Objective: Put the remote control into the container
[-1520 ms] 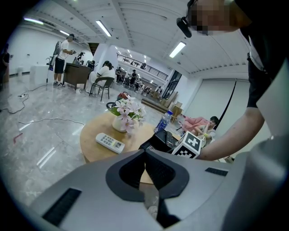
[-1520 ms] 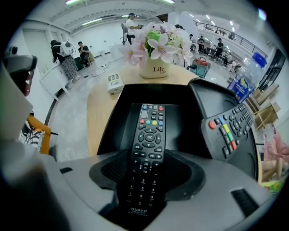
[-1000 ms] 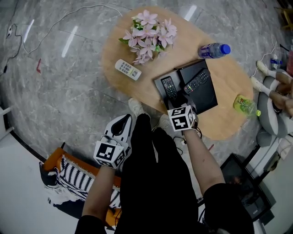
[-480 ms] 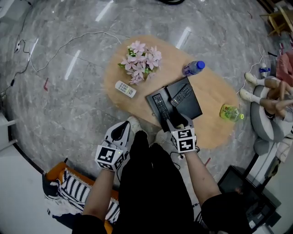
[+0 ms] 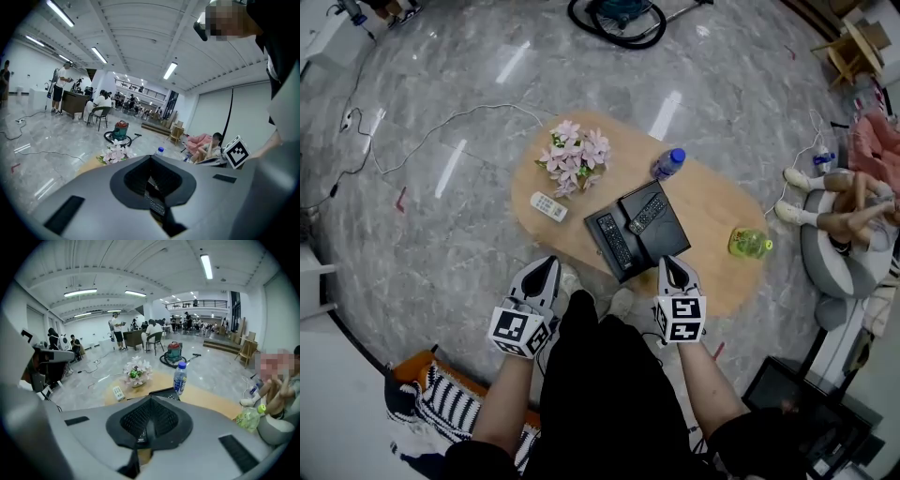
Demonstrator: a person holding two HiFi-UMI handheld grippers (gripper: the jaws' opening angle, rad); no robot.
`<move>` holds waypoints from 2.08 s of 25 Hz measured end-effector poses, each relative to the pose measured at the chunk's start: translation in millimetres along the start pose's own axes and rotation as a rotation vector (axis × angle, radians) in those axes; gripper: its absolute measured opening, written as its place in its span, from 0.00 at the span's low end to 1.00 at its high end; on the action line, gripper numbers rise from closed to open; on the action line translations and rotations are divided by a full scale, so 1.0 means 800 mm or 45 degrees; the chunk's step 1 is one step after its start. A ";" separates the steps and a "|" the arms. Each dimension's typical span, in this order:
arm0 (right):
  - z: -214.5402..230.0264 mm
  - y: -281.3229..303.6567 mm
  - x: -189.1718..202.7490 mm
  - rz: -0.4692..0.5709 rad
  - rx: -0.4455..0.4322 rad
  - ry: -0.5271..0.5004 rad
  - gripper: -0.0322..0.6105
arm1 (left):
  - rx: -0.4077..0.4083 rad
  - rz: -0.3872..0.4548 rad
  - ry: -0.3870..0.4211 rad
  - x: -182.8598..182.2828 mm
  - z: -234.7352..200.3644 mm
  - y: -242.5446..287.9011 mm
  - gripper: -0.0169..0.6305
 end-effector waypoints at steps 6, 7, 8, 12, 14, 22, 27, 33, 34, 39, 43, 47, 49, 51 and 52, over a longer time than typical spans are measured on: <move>0.027 -0.023 -0.009 0.056 0.017 0.018 0.06 | 0.069 -0.022 0.026 -0.001 0.032 0.019 0.04; 0.032 -0.026 -0.008 0.057 0.022 0.017 0.06 | 0.076 -0.020 0.034 -0.001 0.038 0.024 0.04; 0.038 -0.028 -0.006 0.057 0.027 0.016 0.06 | 0.081 -0.016 0.042 -0.002 0.043 0.027 0.04; 0.058 -0.037 0.002 0.055 0.053 0.031 0.06 | 0.088 -0.012 0.053 -0.001 0.056 0.041 0.04; 0.065 -0.039 0.008 0.049 0.060 0.045 0.06 | 0.085 -0.020 0.052 0.003 0.058 0.044 0.04; 0.037 -0.001 0.014 -0.014 -0.050 -0.047 0.06 | 0.009 -0.003 0.046 0.005 0.033 0.032 0.04; -0.040 0.044 -0.011 -0.045 -0.198 -0.281 0.07 | -0.056 0.013 0.030 0.004 -0.007 0.004 0.04; -0.130 0.097 -0.035 -0.094 -0.327 -0.459 0.07 | -0.109 -0.006 0.009 0.005 -0.076 -0.027 0.04; -0.145 0.106 -0.037 -0.111 -0.341 -0.499 0.07 | -0.117 -0.012 -0.001 0.005 -0.088 -0.032 0.04; -0.206 0.160 -0.046 -0.170 -0.398 -0.629 0.08 | -0.131 -0.042 -0.026 0.001 -0.150 -0.047 0.04; -0.250 0.213 -0.042 -0.257 -0.455 -0.638 0.25 | -0.111 -0.090 -0.015 0.002 -0.194 -0.049 0.04; -0.282 0.265 -0.034 -0.350 -0.478 -0.641 0.33 | -0.099 -0.108 -0.030 -0.001 -0.234 -0.042 0.04; -0.296 0.290 -0.029 -0.393 -0.489 -0.667 0.36 | -0.087 -0.116 -0.043 -0.002 -0.252 -0.041 0.04; -0.306 0.313 -0.026 -0.438 -0.498 -0.677 0.38 | -0.072 -0.131 -0.051 0.000 -0.266 -0.040 0.04; -0.309 0.325 -0.025 -0.461 -0.502 -0.679 0.40 | -0.066 -0.139 -0.055 0.002 -0.273 -0.039 0.04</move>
Point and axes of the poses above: the fingertips, and each gripper's own axes: y forward along the fingers, z to its right, x out of its underside, the point moved 3 cm from there along -y, backward along the fingers, and after that the axes turned 1 degree about -y, right-handed, at the moved point
